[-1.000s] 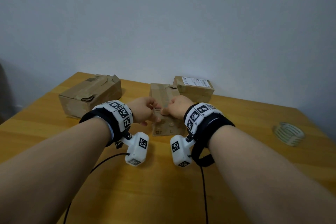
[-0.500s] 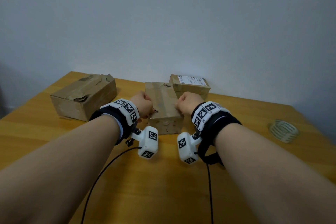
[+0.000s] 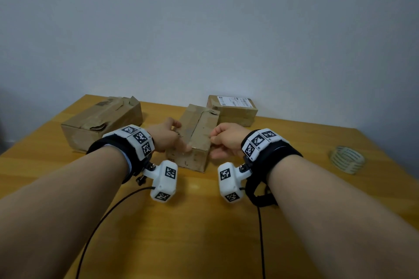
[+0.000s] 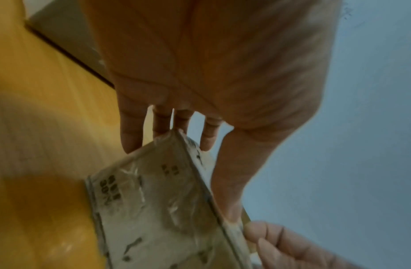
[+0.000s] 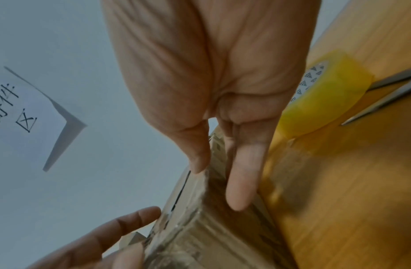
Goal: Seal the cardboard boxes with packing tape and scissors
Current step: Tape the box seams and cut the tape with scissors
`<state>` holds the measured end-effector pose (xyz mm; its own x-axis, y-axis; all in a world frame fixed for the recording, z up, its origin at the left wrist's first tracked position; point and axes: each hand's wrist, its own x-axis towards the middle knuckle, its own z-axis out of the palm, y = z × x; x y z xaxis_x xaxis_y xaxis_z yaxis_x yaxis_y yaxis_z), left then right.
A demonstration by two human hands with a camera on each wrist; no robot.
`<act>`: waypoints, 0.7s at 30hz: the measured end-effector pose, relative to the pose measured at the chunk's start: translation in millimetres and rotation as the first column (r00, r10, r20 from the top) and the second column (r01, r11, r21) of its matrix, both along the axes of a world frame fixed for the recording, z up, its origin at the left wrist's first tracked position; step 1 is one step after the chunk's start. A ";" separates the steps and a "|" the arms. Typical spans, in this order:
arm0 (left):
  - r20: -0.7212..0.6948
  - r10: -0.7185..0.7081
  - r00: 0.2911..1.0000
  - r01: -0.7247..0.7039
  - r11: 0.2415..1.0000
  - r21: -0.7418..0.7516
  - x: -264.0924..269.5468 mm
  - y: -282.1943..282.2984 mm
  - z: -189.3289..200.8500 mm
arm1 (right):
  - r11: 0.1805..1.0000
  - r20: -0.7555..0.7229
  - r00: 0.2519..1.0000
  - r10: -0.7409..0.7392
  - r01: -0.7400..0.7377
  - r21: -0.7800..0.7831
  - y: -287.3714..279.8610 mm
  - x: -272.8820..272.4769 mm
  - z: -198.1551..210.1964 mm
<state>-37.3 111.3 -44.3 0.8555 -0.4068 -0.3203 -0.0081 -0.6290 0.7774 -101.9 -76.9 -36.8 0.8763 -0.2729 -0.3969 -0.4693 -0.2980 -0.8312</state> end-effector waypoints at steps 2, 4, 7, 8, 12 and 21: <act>0.079 -0.056 0.995 0.052 0.997 0.052 -3.7 -5.3 -1.4 | 0.993 0.033 0.994 -0.105 0.107 -0.055 -10.2 -0.3 0.4; 0.144 -0.073 0.987 0.066 0.996 0.052 -6.3 -10.1 -4.6 | 0.942 0.090 0.986 -0.139 0.160 -0.296 -29.4 -1.3 0.1; 0.215 -0.087 0.973 0.075 0.995 0.062 -7.0 -15.2 -8.9 | 0.778 0.025 0.990 -0.139 0.125 -0.616 -60.6 -14.8 -3.4; 0.228 -0.089 0.970 0.075 0.995 0.069 -7.5 -16.8 -8.8 | 0.695 -0.045 0.991 -0.122 0.053 -0.717 -69.6 -19.8 -6.7; 0.251 -0.105 0.962 0.086 0.993 0.087 -7.1 -23.3 -8.0 | 0.423 -0.299 0.948 -0.108 -0.229 -0.877 -89.0 -34.6 -19.1; 0.252 -0.122 0.960 0.098 0.990 0.106 -9.7 -31.6 -6.5 | 0.553 -0.193 0.979 -0.060 -0.129 -0.823 -110.4 -42.6 -42.2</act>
<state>-47.0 79.8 -50.8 0.8656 -0.4820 -0.1357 -0.2729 -0.6813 0.6792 -144.4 -187.3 -79.0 0.8313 -0.5333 -0.1567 -0.5511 -0.8274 -0.1080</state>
